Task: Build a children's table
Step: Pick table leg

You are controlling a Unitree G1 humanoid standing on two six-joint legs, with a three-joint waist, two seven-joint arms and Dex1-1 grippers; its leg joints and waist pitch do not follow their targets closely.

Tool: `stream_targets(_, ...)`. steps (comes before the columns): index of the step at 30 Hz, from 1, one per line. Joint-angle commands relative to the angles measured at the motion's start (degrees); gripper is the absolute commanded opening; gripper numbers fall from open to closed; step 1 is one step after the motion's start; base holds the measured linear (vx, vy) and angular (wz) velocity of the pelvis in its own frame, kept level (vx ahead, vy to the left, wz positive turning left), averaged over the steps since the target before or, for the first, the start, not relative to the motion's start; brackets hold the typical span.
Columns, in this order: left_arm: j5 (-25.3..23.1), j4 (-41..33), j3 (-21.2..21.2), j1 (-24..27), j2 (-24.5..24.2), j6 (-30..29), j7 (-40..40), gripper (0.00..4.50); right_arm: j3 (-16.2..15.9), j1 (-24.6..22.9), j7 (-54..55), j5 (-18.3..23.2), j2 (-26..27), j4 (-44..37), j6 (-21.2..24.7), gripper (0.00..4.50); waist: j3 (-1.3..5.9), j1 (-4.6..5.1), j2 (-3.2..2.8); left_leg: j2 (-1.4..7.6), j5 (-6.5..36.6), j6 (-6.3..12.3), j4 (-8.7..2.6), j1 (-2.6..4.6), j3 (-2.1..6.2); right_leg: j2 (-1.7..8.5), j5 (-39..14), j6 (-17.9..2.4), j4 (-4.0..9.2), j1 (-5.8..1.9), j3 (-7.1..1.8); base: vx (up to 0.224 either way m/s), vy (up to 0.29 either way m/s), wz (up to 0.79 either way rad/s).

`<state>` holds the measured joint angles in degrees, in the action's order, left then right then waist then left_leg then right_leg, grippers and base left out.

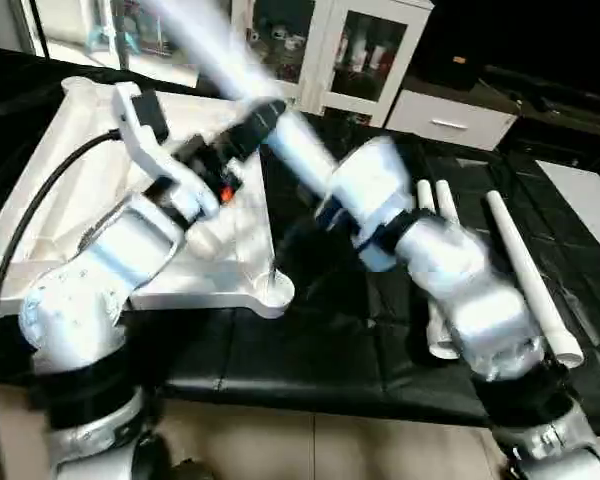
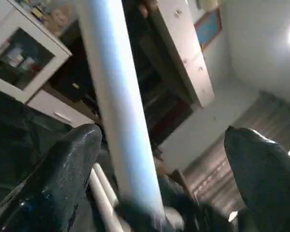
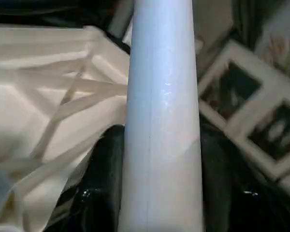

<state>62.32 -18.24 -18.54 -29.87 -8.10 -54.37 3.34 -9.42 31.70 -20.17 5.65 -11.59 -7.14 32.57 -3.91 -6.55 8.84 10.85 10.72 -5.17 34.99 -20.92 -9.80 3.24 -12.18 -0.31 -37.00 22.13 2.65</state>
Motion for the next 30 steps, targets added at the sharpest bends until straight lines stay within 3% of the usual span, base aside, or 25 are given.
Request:
stream_targets(1,0.63,-1.25,1.35,0.89,-0.93,-0.82,1.95,4.5,6.97,1.1,-3.41,7.89,-0.78,2.31,4.15,1.77,3.99,0.3,-2.69,1.95,9.62,-6.52,-4.43,1.41,0.82,3.49,-0.22,-4.76,3.42,-2.25,-2.45,0.0,0.0,0.0)
stream_targets(2,0.63,-1.3,1.34,1.11,-1.19,-0.76,2.21,4.5,7.87,1.24,-4.13,9.01,-0.83,2.65,4.86,1.77,3.99,0.33,-2.64,1.92,9.56,-6.41,-4.42,1.41,0.82,3.48,-0.22,-4.65,3.46,-2.25,-2.43,0.0,0.0,0.0)
stream_targets(3,0.39,-1.38,0.98,1.84,-2.24,-0.39,3.05,4.5,10.97,1.61,-8.11,13.95,-1.69,4.21,7.93,1.77,4.0,0.42,-2.28,1.86,9.41,-5.95,-4.37,1.29,0.74,3.46,-0.26,-4.57,3.57,-2.4,-2.46,0.0,0.0,0.0)
stream_targets(6,-0.12,-1.3,0.39,2.46,-3.51,0.34,4.0,4.5,13.63,1.48,-13.8,19.74,-3.23,5.3,11.44,1.77,4.07,0.3,-2.28,1.89,7.48,-5.32,-4.27,1.11,0.79,3.61,0.62,-4.82,3.51,-2.66,-2.46,0.0,0.0,0.0)
stream_targets(7,-0.31,-1.15,-0.07,2.92,-4.45,0.86,4.82,4.5,15.43,1.17,-17.88,24.1,-4.24,5.59,14.91,1.77,4.11,0.22,-2.32,1.9,6.97,-4.73,-4.19,1.13,0.8,3.61,1.1,-4.88,3.55,-2.76,-2.48,0.0,0.0,0.0)
stream_targets(8,-0.85,-0.77,-0.66,3.42,-5.72,1.45,5.7,4.5,18.31,0.54,-24.23,31.56,-5.63,6.05,21.41,1.77,4.11,0.27,-1.82,1.95,6.41,-4.42,-4.17,1.02,0.78,3.64,1.22,-4.88,3.62,-2.83,-2.5,0.0,0.0,0.0)
stream_targets(9,-1.05,-0.65,-0.76,3.51,-6.0,1.53,5.91,4.5,19.08,0.38,-25.79,33.57,-5.97,6.28,23.04,1.77,4.17,0.05,-2.11,1.96,5.7,-3.57,-4.12,1.07,0.92,3.69,1.84,-5.18,3.45,-2.99,-2.47,0.0,0.0,0.0)
stream_targets(10,-1.3,-0.18,-0.9,3.6,-6.38,1.6,6.14,4.5,21.51,0.37,-28.68,38.63,-6.51,8.08,26.87,1.77,4.16,0.08,-1.93,1.97,4.92,-3.14,-4.06,1.08,0.84,3.72,2.13,-5.66,3.48,-2.87,-2.44,0.0,0.0,0.0)
stream_targets(11,-1.3,-0.18,-0.9,3.6,-6.38,1.6,6.14,4.5,21.51,0.37,-28.68,38.63,-6.51,8.08,26.87,1.77,4.21,0.04,-2.02,2.0,4.82,-3.01,-4.01,1.1,0.85,3.8,1.91,-6.08,3.47,-2.83,-2.38,0.0,0.0,0.0)
stream_targets(13,-1.12,-0.22,-0.59,3.76,-6.64,1.63,6.43,4.5,24.03,0.79,-30.61,43.82,-6.72,9.96,31.1,1.77,4.11,-0.09,-1.97,2.09,4.63,-3.48,-4.07,1.04,0.76,4.06,-0.13,-7.21,3.69,-2.73,-2.36,0.0,0.0,0.0)
stream_targets(15,-0.7,-0.46,-0.3,3.88,-6.49,1.61,6.48,4.5,25.53,1.29,-31.81,46.93,-6.75,11.17,33.99,1.77,4.05,-0.25,-1.99,2.12,5.39,-3.89,-4.12,1.1,0.72,4.12,-2.3,-7.58,3.9,-2.65,-2.35,0.0,0.0,0.0)
stream_targets(16,-0.44,-0.72,-0.16,4.01,-6.39,1.56,6.44,4.5,26.35,1.58,-32.12,48.67,-6.79,11.68,35.45,1.77,4.02,-0.39,-1.46,2.14,5.63,-3.85,-4.15,1.06,0.72,4.26,-4.01,-7.44,3.99,-2.72,-2.35,0.0,0.0,0.0)
stream_targets(18,-0.4,-0.92,0.01,4.13,-6.31,1.59,6.37,4.5,27.01,1.8,-32.11,49.78,-6.71,11.96,36.28,1.77,3.93,-0.4,-1.57,2.22,6.56,-4.41,-4.26,1.05,0.78,4.39,-6.76,-6.87,4.31,-2.52,-2.31,0.0,0.0,0.0)
stream_targets(20,-0.03,-1.38,0.78,4.54,-6.21,1.84,6.41,4.5,28.63,2.28,-32.11,52.74,-6.61,12.28,38.91,1.77,3.97,-0.38,-1.15,2.23,6.8,-4.61,-4.28,1.01,0.81,4.4,-8.4,-6.18,4.44,-2.48,-2.28,0.0,0.0,0.0)
stream_targets(30,-0.03,-1.61,1.42,4.6,-5.74,2.1,6.49,4.5,29.68,2.07,-29.83,56.82,-6.54,11.97,42.44,1.77,4.03,-0.8,-1.35,2.23,6.81,-5.52,-4.4,0.91,0.91,4.37,-9.64,-4.52,4.65,-2.22,-2.19,0.0,0.0,0.0)
